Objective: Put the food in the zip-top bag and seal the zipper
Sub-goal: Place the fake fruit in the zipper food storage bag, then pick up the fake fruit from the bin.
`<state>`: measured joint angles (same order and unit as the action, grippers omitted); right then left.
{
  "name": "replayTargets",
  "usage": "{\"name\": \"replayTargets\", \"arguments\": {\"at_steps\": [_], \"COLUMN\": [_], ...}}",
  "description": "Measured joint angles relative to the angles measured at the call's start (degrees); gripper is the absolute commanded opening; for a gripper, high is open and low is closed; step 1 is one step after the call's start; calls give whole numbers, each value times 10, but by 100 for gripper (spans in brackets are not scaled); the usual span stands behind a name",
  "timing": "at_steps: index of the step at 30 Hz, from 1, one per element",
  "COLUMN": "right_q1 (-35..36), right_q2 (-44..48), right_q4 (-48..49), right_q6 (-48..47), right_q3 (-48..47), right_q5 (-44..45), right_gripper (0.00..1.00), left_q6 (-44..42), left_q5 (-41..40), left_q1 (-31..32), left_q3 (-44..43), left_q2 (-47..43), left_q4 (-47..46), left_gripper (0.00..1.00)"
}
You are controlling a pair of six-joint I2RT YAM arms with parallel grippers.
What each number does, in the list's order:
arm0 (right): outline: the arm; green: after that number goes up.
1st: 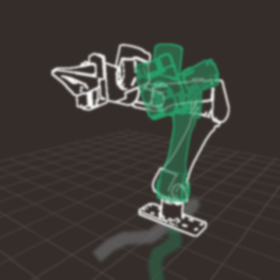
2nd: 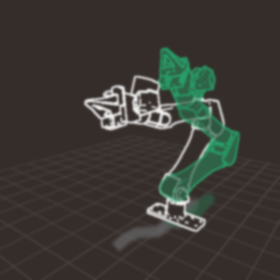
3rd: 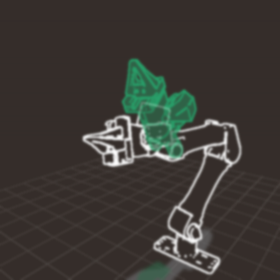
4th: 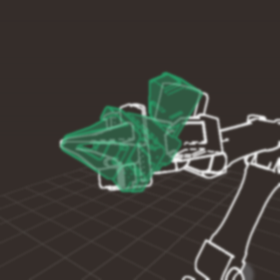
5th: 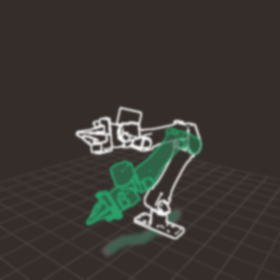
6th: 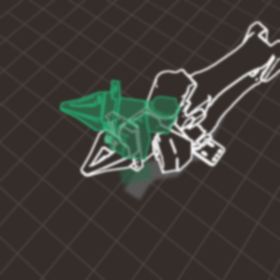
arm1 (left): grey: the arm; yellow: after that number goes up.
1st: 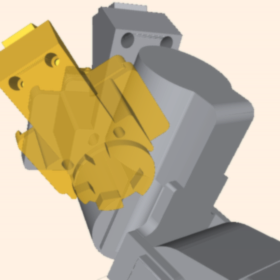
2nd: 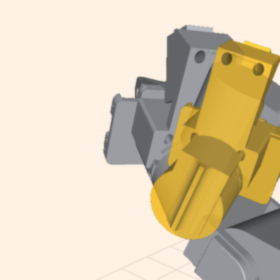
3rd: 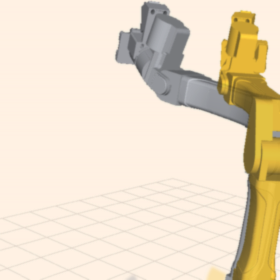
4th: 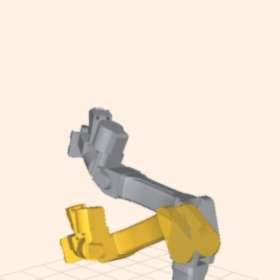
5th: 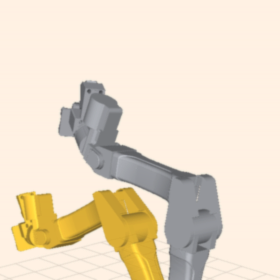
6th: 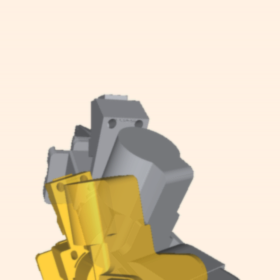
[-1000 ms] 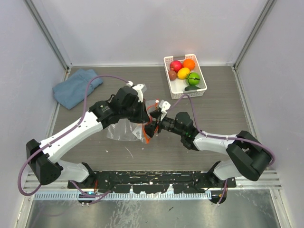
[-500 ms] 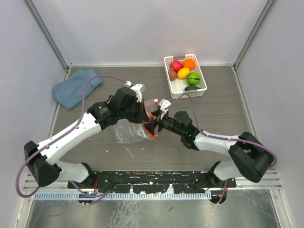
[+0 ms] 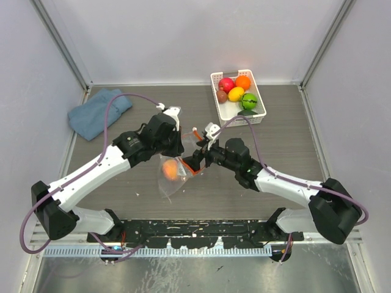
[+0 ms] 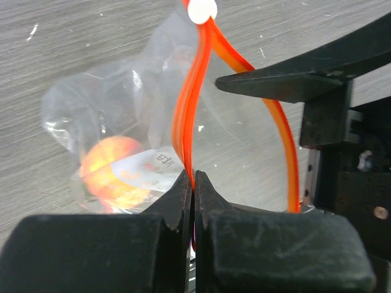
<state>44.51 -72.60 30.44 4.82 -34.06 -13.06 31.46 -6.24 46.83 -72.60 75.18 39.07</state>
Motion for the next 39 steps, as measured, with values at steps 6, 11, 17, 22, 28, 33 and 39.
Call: {"name": "replayTargets", "arguments": {"at_steps": [6, 11, 17, 22, 28, 33, 39], "right_q1": [0, 0, -3, -48, -158, -241, -294], "right_q2": [33, 60, 66, 52, -7, -84, -200], "right_q4": [-87, -156, -231, -283, -337, -369, -383], "right_q6": [-5, -8, -13, -15, -3, 0, -16], "right_q3": [-44, -78, -126, -172, -238, -299, -377], "right_q5": [6, 21, 94, 150, 180, 193, 205], "right_gripper": [100, 100, 100, 100, 100, 100, 100], "left_q6": [-21, -39, -65, -89, -110, -120, -130], "left_q5": [-52, -93, -129, -150, -159, -161, -160], "left_q1": [1, 1, 0, 0, 0, -2, -3], "left_q3": [0, 0, 0, 6, 17, 35, 49], "left_q2": [0, 0, -5, -31, -41, -41, -41], "left_q4": [7, 11, 10, 3, -8, -16, -24], "left_gripper": [0, 0, 0, 0, 0, 0, 0]}}
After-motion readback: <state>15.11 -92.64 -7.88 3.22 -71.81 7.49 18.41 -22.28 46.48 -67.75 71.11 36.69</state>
